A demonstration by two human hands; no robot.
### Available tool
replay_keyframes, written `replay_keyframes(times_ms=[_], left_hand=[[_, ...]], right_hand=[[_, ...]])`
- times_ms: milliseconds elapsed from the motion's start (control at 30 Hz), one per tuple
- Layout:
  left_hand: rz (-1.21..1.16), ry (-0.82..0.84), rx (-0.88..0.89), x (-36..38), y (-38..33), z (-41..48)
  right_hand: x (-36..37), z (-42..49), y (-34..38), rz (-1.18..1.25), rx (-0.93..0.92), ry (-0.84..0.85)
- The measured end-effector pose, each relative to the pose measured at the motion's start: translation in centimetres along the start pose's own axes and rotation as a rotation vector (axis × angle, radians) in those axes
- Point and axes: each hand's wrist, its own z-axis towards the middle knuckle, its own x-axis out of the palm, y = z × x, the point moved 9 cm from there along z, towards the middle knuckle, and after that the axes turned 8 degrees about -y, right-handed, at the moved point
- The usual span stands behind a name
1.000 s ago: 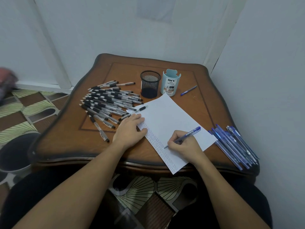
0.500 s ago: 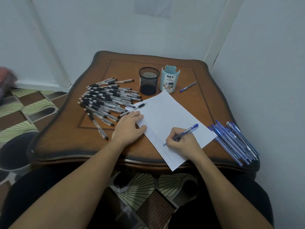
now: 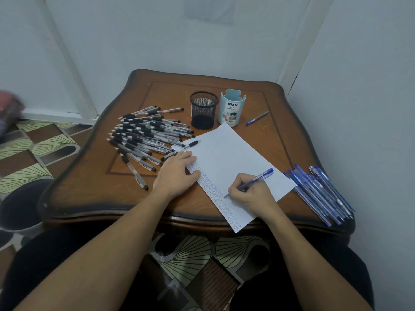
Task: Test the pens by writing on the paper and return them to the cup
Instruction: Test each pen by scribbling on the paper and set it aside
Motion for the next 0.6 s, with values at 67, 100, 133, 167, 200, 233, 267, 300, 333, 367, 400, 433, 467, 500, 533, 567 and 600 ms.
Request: replay_keyframes(times_ms=[67,100,133,167,200,233,267,300,333,367,400,433,467,500,533,567,600], left_hand=[[0.002,0.001,-0.001,0.04,0.08,0.02],[0.004,0.0,0.0,0.05,0.08,0.03],[0.006,-0.001,0.001,0.06,0.07,0.05],[0.007,-0.002,0.002,0.06,0.06,0.06],[0.007,-0.003,0.003,0.06,0.05,0.07],[0.006,-0.004,0.003,0.08,0.07,0.08],[0.004,-0.005,0.002,0.1,0.11,0.09],[0.002,-0.007,0.0,0.11,0.16,0.09],[0.0,-0.009,0.0,0.13,0.21,0.09],[0.0,-0.011,0.0,0.14,0.24,0.1],[0.0,-0.012,0.002,0.16,0.26,0.12],[0.001,-0.012,0.002,0.18,0.26,0.14],[0.001,-0.01,0.002,0.19,0.27,0.15],[0.003,-0.008,0.001,0.21,0.27,0.14],[0.005,-0.008,0.001,0.21,0.26,0.15],[0.007,-0.007,0.001,0.22,0.27,0.15],[0.008,-0.006,0.002,0.21,0.28,0.16]], right_hand=[[0.03,0.03,-0.05,-0.004,-0.001,0.005],[0.04,0.04,-0.09,-0.008,-0.001,0.005],[0.04,0.04,-0.12,-0.012,-0.002,0.004],[0.07,0.03,-0.12,-0.016,-0.004,0.005],[0.09,0.01,-0.15,-0.018,-0.004,0.009],[0.12,-0.02,-0.18,-0.018,0.0,0.013],[0.09,-0.02,-0.24,-0.014,0.005,0.014],[0.05,-0.01,-0.29,-0.01,0.008,0.011],[0.0,0.0,-0.32,-0.009,0.008,0.007],[0.0,0.01,-0.33,-0.013,0.008,0.005],[0.04,0.02,-0.33,-0.019,0.007,0.005],[0.05,0.03,-0.33,-0.022,0.006,0.004],[0.0,0.06,-0.34,-0.018,0.005,-0.002],[-0.08,0.08,-0.37,-0.013,0.003,-0.009],[-0.15,0.08,-0.37,-0.011,0.001,-0.014],[-0.14,0.05,-0.35,-0.01,-0.001,-0.014],[-0.1,0.02,-0.36,-0.011,0.0,-0.012]])
